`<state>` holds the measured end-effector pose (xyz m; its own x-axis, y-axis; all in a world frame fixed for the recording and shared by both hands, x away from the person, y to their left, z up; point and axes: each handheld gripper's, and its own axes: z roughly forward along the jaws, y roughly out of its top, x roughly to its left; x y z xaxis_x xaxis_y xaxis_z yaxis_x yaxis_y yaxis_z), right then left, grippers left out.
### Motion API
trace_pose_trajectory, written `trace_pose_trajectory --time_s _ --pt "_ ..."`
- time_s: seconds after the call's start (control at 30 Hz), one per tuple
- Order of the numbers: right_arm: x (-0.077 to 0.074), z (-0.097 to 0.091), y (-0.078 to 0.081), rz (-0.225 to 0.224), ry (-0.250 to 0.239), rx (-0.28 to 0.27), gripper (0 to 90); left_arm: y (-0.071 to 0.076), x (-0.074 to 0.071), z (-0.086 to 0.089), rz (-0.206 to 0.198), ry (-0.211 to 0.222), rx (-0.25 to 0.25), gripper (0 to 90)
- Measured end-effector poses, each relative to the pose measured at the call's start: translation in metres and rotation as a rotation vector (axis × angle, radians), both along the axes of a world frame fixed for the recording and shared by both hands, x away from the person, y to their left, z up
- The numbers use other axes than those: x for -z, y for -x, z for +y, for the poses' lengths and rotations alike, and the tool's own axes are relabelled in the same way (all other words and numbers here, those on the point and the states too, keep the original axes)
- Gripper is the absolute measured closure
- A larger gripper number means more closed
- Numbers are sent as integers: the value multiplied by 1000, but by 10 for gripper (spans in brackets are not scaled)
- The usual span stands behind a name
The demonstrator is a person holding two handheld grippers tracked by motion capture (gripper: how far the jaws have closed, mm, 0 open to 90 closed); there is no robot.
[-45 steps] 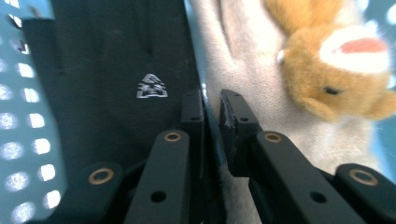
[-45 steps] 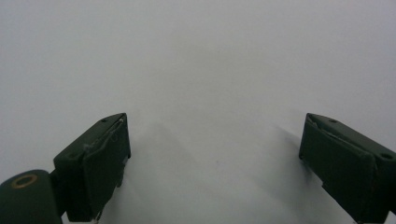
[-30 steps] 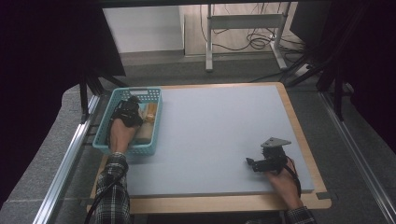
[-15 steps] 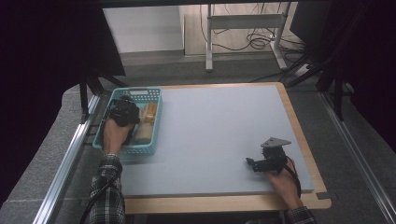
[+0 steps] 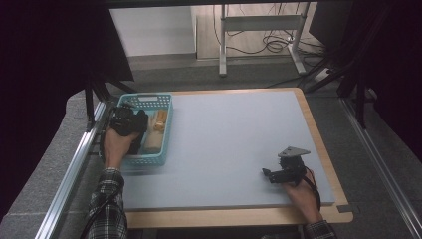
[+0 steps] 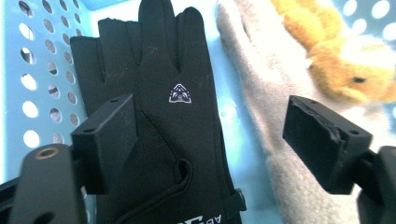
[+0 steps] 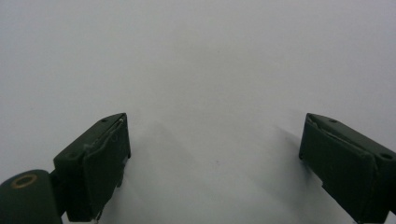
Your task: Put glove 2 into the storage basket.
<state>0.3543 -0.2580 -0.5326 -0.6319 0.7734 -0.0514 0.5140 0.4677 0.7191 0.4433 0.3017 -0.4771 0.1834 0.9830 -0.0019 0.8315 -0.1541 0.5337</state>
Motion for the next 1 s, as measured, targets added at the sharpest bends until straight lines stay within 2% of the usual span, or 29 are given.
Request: trace_pose_trajectory --time_s 0.1,0.2,0.4,0.5,0.53,0.63,1.0 --pt "0 0 0 0 0 0 85 4 -3 1 -24 13 -1 132" --pt "0 0 0 0 0 0 86 7 -6 2 -47 45 9 102" --pt "0 0 0 0 0 0 86 12 -13 -1 -65 80 49 62" --pt "0 0 0 0 0 0 85 15 -17 -3 -83 116 70 50" --pt "0 0 0 0 0 0 86 16 -18 -5 -88 133 74 49" --pt "0 0 0 0 0 0 85 18 -21 -11 -97 140 109 41" --pt "0 0 0 -2 2 -2 85 33 -38 -48 -176 223 239 19"
